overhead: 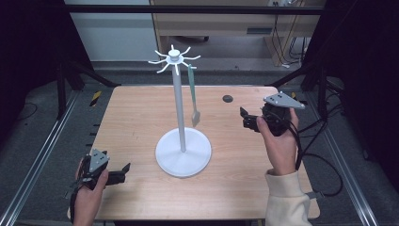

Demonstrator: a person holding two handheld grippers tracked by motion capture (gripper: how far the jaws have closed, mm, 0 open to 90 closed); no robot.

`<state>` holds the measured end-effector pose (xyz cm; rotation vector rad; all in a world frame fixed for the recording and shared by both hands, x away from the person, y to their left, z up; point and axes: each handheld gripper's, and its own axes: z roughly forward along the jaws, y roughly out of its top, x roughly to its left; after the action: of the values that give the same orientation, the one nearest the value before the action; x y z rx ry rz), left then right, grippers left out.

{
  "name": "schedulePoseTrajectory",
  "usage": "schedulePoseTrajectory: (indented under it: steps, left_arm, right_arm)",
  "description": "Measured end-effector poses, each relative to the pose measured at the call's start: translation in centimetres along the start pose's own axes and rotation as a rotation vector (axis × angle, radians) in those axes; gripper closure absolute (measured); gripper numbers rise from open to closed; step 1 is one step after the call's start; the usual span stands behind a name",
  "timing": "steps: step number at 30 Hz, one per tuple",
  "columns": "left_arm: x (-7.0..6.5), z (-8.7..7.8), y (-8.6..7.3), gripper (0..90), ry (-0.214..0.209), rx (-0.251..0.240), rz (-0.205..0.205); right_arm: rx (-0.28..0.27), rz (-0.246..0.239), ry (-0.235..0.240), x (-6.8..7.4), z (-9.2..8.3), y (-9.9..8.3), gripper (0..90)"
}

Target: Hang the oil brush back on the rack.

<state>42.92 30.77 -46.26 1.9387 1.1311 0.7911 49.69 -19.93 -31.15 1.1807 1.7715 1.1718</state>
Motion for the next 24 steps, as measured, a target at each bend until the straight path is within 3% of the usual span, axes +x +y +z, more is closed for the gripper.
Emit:
schedulePoseTrajectory:
  steps: [15,24]
  left_arm:
    - [0.0,-0.1,-0.1,2.5,0.0,0.011,0.007]
    - [0.0,-0.1,-0.1,2.5,-0.002,0.013,0.011]
  right_arm:
    - [0.109,0.008,-0.026,-1.4,2.0,-4.1,8.5]
    - [0.136,0.008,-0.039,-1.8,2.4,-5.9,9.5]
